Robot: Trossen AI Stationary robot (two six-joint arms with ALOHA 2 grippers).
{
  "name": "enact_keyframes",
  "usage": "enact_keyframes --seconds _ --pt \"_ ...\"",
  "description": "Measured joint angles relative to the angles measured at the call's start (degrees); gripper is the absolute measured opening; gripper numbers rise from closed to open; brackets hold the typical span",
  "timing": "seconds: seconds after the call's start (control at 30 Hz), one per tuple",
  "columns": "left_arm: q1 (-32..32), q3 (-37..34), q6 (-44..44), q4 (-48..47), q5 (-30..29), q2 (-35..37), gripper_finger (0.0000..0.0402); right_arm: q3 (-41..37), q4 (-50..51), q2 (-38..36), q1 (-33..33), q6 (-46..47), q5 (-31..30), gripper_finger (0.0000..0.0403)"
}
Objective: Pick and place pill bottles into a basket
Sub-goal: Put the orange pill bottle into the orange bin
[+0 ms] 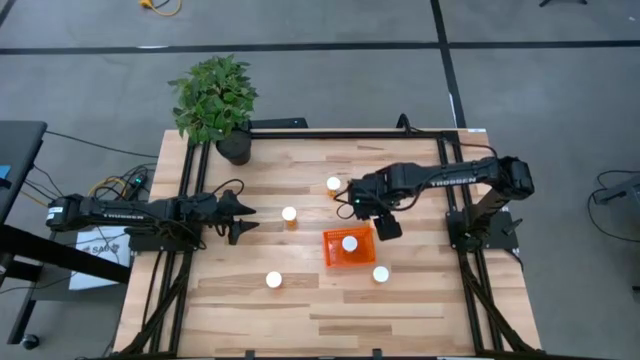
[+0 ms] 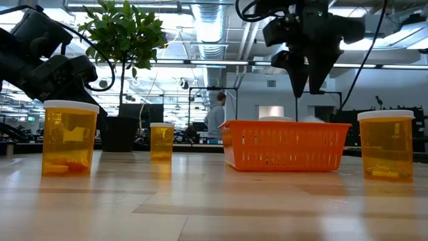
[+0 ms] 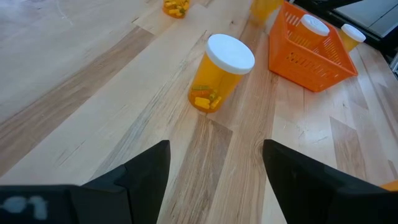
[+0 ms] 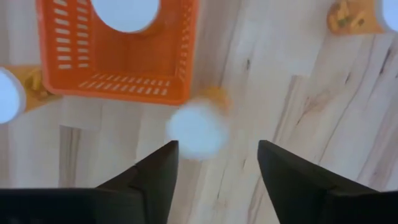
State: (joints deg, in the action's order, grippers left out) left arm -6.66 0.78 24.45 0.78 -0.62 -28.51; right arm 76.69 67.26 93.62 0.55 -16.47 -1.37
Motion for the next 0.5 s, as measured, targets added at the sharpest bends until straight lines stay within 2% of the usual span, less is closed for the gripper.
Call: enact_keyframes --seconds 0.3,0.5 --pt "-0.02 -0.01 0.0 0.0 0.0 0.0 0.0245 0.0 0.05 0.0 -0.46 -0.28 -0.02 0.0134" --pt "-0.02 -0.01 0.0 0.0 0.0 0.01 0.0245 0.0 1.4 0.0 0.4 0.11 -0.02 0.0125"
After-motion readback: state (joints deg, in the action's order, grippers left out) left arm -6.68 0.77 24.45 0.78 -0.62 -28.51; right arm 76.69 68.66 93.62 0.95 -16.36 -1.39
